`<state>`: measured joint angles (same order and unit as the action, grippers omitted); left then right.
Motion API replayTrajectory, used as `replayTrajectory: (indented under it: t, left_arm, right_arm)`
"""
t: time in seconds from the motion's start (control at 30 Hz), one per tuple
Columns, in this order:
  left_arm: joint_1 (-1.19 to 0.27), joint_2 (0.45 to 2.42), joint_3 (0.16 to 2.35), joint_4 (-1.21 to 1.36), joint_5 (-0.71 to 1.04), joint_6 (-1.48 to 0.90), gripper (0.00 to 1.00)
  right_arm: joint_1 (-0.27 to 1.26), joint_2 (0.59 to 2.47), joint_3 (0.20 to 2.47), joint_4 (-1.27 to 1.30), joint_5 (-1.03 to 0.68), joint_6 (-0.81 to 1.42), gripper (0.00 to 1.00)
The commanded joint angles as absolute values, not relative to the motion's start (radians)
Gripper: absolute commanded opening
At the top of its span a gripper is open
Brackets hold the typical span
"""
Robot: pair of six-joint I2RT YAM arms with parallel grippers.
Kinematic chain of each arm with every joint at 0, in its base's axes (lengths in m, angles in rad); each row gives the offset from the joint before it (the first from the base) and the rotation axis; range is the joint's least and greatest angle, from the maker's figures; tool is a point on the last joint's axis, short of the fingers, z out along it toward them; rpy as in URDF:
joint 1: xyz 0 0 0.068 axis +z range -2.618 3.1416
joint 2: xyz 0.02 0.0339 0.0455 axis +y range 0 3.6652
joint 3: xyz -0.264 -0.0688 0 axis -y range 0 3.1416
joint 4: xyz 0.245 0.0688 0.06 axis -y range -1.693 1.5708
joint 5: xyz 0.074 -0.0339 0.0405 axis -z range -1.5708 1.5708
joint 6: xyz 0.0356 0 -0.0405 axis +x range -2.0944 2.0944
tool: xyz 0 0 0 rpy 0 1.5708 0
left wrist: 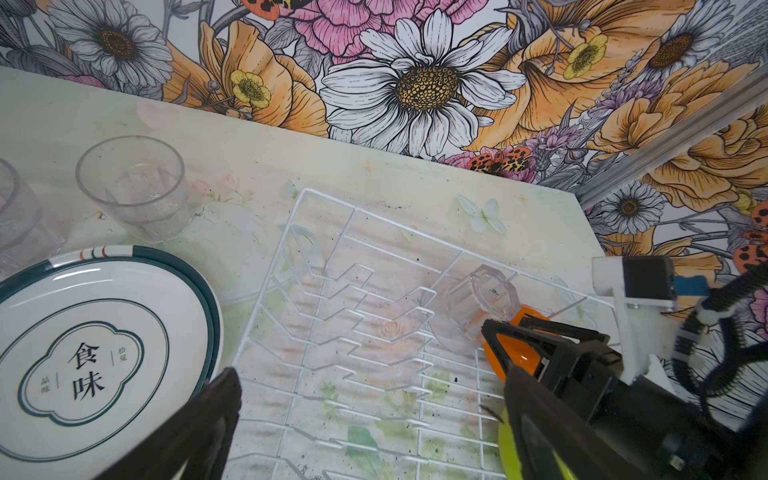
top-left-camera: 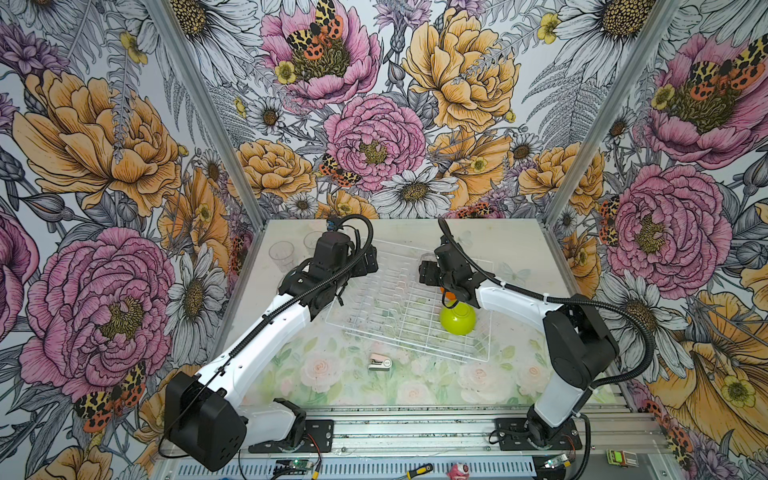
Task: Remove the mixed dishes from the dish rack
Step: 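Raise the left gripper over the rack while the right gripper moves to another cup, then close the right gripper on the third clear glass cup while the left gripper waits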
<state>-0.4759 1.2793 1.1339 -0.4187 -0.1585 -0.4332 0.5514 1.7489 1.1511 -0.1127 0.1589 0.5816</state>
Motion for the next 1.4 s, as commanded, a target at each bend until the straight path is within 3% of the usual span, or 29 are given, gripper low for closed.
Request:
replayTrajectory:
  t: [0.0,0.27,0.57,1.13,1.37]
  left_arm:
    - [-0.485,1.29,1.133,-0.396,-0.139,-0.448,0.99]
    - [-0.486,1.292,1.13,-0.396,-0.16,-0.449,0.99]
    - [-0.485,1.292,1.136,-0.394,-0.168,-0.445,0.99]
    - [-0.488,1.312,1.126,-0.366,-0.135,-0.452,0.99]
    - [-0.487,1.312,1.109,-0.347,-0.132,-0.453,0.99]
  right_arm:
    - [0.555,1.783,1.181,-0.033,0.172,0.56,0.77]
    - [0.551,1.845,1.22,0.006,0.19,0.568,0.77]
    - [0.544,1.892,1.26,-0.001,0.231,0.569,0.86]
    - [0.535,1.972,1.31,-0.051,0.204,0.552,0.86]
    - [0.535,1.967,1.301,-0.051,0.177,0.572,0.68]
